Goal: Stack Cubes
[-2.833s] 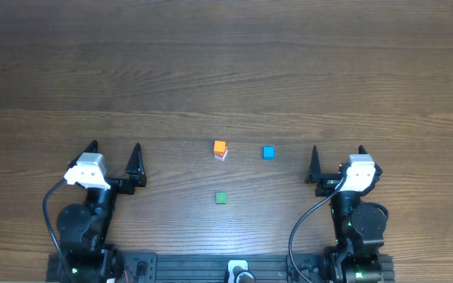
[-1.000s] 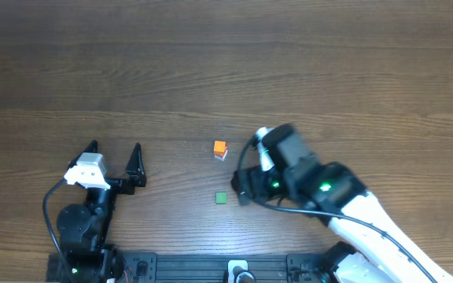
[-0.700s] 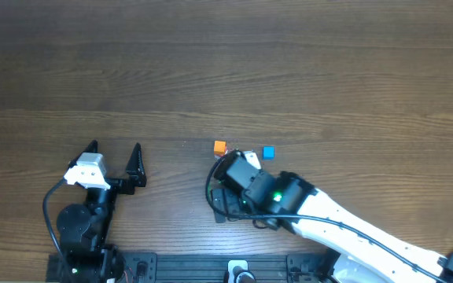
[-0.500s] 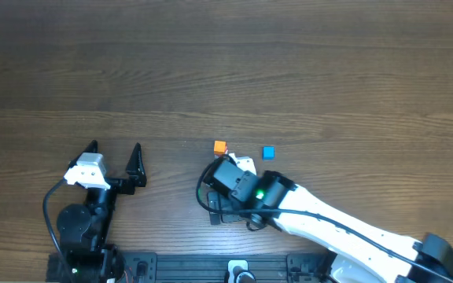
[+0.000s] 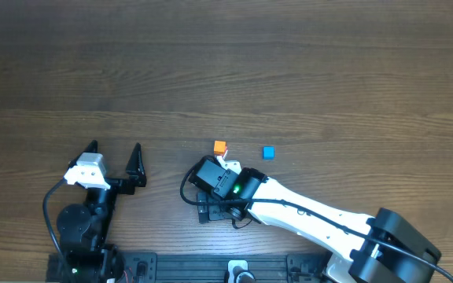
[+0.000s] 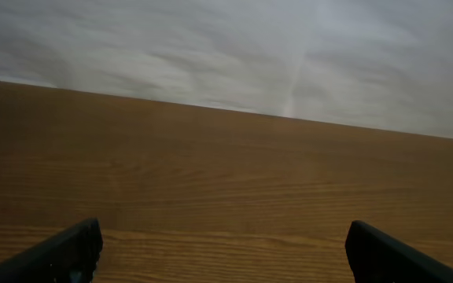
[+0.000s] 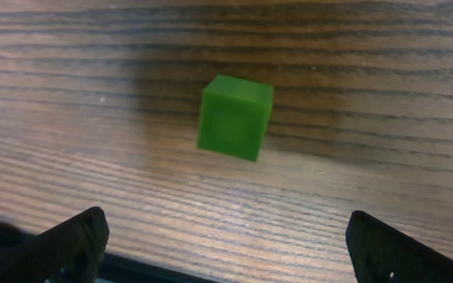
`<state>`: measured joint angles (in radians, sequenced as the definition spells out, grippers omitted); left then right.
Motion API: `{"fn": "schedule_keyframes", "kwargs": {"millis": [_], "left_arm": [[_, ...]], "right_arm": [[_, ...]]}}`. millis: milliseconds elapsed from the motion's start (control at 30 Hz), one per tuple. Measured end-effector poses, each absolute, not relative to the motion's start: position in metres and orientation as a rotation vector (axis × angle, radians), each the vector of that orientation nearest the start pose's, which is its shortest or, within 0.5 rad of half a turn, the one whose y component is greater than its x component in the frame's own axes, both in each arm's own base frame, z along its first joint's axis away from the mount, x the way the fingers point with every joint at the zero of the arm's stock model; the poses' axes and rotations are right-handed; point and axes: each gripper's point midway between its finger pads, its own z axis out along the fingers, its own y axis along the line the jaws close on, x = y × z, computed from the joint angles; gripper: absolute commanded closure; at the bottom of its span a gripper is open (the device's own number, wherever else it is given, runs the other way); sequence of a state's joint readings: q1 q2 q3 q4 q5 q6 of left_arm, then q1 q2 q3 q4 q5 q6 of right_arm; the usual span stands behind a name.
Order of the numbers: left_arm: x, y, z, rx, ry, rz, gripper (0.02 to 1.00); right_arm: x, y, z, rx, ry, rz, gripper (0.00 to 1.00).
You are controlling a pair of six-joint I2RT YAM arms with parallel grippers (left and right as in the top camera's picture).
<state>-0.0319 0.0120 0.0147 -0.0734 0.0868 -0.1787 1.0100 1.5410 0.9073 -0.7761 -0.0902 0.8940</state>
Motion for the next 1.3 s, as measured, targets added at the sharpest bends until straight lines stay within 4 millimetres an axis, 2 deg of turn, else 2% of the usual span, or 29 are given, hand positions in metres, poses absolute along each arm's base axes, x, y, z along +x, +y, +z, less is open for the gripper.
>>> {"fn": "schedule_keyframes", "kwargs": {"millis": [300,567,1067,1300], "left_arm": [[0.245,-0.023,0.160,-0.054,1.646,-0.232,0.018],[0.245,-0.023,0.160,-0.054,1.646,-0.232,0.018],[0.245,-0.023,0.160,-0.054,1.646,-0.232,0.018],[0.245,-0.023,0.160,-0.054,1.646,-0.232,0.018]], "right_arm": [[0.149,0.244,0.021,-0.152,3.083,0.170,0.066],[0.156,0.240,0.013,-0.077,3.040,0.088,0.091],[0.162,0.251,0.016,-0.066,2.975,0.114,0.159],[0.164,0.252,0.007,-0.061,2.971,0.087,0.156]]}}
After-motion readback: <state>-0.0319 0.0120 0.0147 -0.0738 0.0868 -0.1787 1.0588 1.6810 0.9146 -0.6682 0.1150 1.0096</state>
